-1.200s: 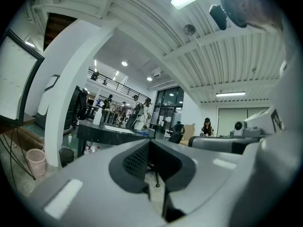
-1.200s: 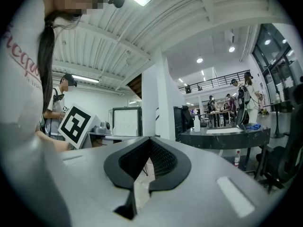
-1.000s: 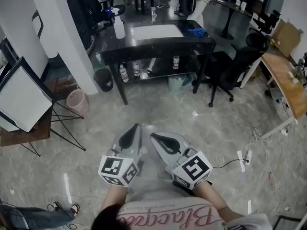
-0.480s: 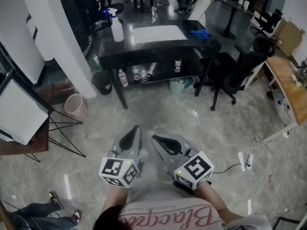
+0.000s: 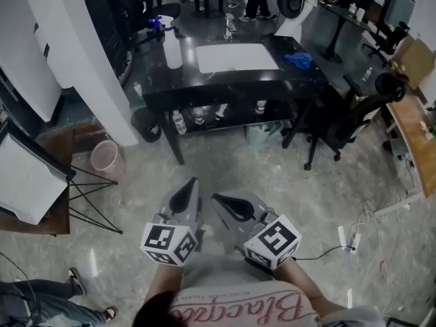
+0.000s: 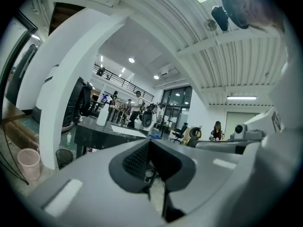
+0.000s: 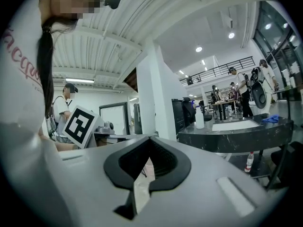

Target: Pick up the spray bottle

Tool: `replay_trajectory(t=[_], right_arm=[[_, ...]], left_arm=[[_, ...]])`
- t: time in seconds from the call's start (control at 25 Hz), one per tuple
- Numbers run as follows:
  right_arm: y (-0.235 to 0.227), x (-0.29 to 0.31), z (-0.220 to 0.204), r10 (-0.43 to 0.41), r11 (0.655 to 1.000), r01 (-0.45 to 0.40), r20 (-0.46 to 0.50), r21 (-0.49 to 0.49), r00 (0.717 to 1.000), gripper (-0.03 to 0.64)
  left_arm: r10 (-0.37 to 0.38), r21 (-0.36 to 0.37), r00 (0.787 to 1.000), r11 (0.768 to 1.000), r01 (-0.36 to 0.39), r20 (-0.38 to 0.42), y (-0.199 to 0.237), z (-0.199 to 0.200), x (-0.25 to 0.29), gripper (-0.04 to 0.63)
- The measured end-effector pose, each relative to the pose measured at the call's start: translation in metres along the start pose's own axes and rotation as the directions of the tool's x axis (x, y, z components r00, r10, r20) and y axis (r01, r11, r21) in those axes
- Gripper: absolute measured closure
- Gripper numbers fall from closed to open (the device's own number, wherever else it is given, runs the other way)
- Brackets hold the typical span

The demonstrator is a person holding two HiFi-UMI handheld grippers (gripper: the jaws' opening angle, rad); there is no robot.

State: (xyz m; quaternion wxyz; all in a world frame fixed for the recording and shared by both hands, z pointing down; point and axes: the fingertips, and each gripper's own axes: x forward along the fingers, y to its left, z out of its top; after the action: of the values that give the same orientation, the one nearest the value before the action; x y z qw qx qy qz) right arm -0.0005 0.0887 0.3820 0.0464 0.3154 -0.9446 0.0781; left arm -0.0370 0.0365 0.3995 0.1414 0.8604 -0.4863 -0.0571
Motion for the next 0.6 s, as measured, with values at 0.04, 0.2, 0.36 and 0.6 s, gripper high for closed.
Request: replay_trajectory(t=[0.04,0.2,0.36,0.6], right_arm=[[-0.005,0.009,0.001,0.007,1.000,-0.007,-0.007,0.000,1.000,0.615],[-0.022,0.044,0.010,0.031,1.000,-0.031,-0.019,0.004,0.999,0.615],[-0.033,0.081,0.021,0.055,0.998,-0.055,-0.016,-0.017,0.998,0.615],[-0.055,0.116,0.031,0.041,0.999,-0.041,-0.011,-0.026,0.999,0.615]], left_arm=[[0.003,0.000,1.000,1.000,-0.003,0.003,0.007,0.004,0.006,0.597],[0.022,-0.002,1.000,1.000,-0.021,0.017,0.039,0.022,0.026,0.597],[0.021,-0.010,0.999,1.000,-0.021,0.034,0.066,0.033,0.046,0.597],[0.006,-0.019,0.999,1.000,-0.005,0.051,0.097,0.046,0.073,0.597]])
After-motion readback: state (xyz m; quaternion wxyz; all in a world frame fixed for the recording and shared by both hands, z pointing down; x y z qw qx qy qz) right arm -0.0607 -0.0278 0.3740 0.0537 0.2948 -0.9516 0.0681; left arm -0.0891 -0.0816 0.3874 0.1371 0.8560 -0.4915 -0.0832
